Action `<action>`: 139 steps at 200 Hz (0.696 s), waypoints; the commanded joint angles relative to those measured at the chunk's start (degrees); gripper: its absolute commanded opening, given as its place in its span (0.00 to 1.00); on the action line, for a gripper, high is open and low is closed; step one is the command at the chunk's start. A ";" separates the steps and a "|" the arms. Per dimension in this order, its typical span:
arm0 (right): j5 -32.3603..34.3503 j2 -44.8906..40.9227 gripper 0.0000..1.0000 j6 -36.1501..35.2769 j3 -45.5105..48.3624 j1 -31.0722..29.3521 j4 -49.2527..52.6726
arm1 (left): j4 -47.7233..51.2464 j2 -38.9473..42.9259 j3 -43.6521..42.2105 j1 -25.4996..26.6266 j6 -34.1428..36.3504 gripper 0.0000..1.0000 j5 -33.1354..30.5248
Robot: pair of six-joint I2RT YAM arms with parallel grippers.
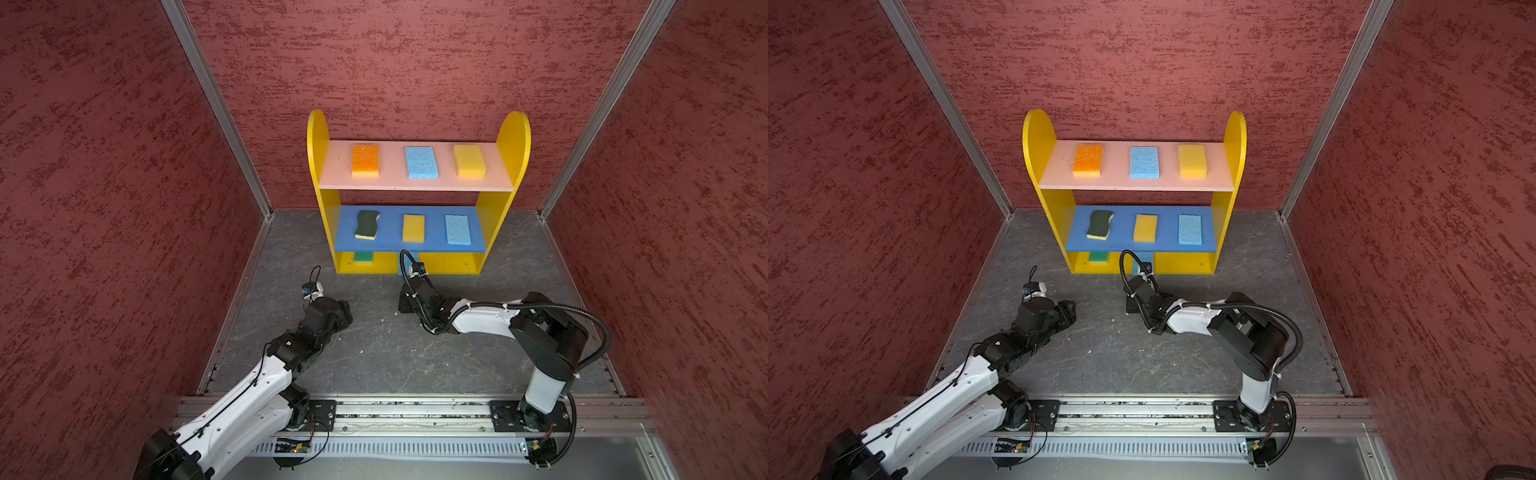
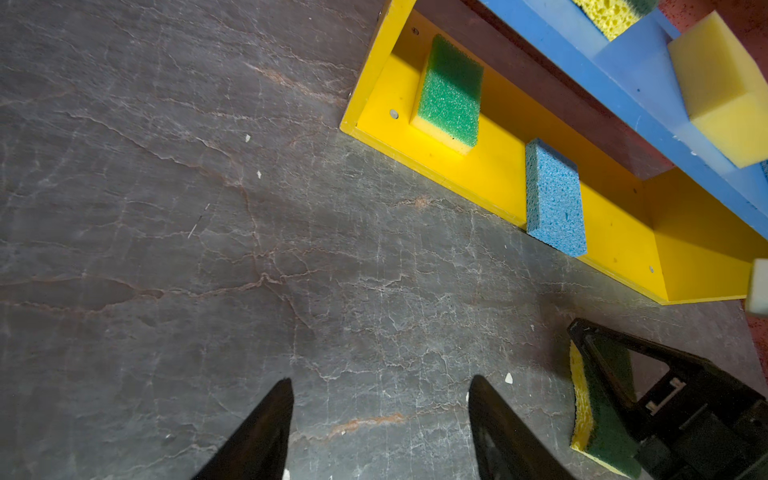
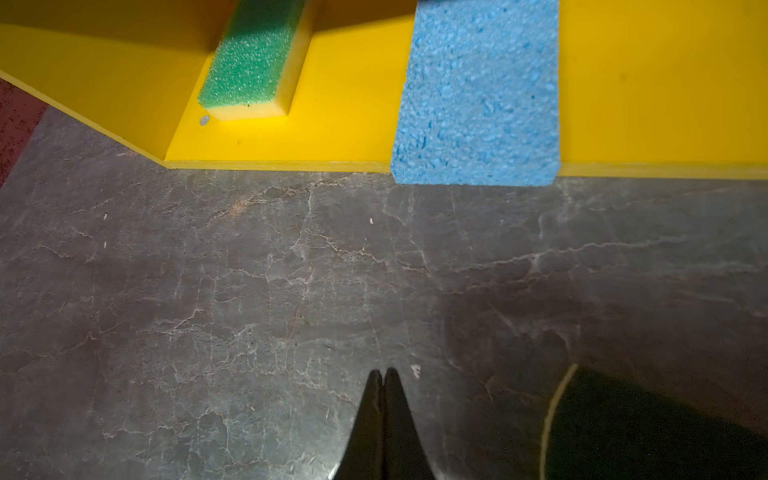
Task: Place and organize the cleaning sponges onto the shelf
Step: 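Open the right gripper to release the light blue sponge, then push the light blue sponge farther under the blue shelf with the right gripper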
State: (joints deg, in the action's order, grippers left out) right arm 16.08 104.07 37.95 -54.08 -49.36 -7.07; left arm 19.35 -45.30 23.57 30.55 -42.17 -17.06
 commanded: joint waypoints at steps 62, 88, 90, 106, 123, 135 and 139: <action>3.18 4.24 0.00 1.24 -1.75 0.41 -5.54 | -5.61 -3.47 -2.17 -0.56 0.32 0.68 -0.27; 3.93 5.98 0.00 1.77 -1.74 0.66 -7.11 | -6.67 -4.40 -2.39 -1.30 0.56 0.68 0.00; 4.08 6.16 0.00 1.85 -1.75 0.67 -7.26 | -6.76 -4.50 -2.39 -1.35 0.59 0.68 0.01; 5.02 6.72 0.00 2.14 -1.72 0.74 -7.85 | -7.54 -5.02 -2.73 -1.77 0.70 0.68 0.35; 5.83 7.56 0.00 2.77 -2.00 0.93 -7.65 | -8.49 -5.58 -3.30 -2.48 0.75 0.68 1.05; 6.41 7.98 0.00 3.50 -1.79 1.11 -8.05 | -9.22 -5.99 -3.59 -2.90 0.64 0.68 1.56; 6.57 8.07 0.00 3.68 -1.69 1.19 -8.35 | -9.46 -6.16 -3.69 -3.01 0.69 0.68 1.67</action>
State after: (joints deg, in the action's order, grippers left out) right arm 19.55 111.15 39.68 -55.44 -48.73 -12.45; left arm 12.49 -50.76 20.95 28.32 -42.11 -16.47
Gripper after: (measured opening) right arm 0.048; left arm 0.677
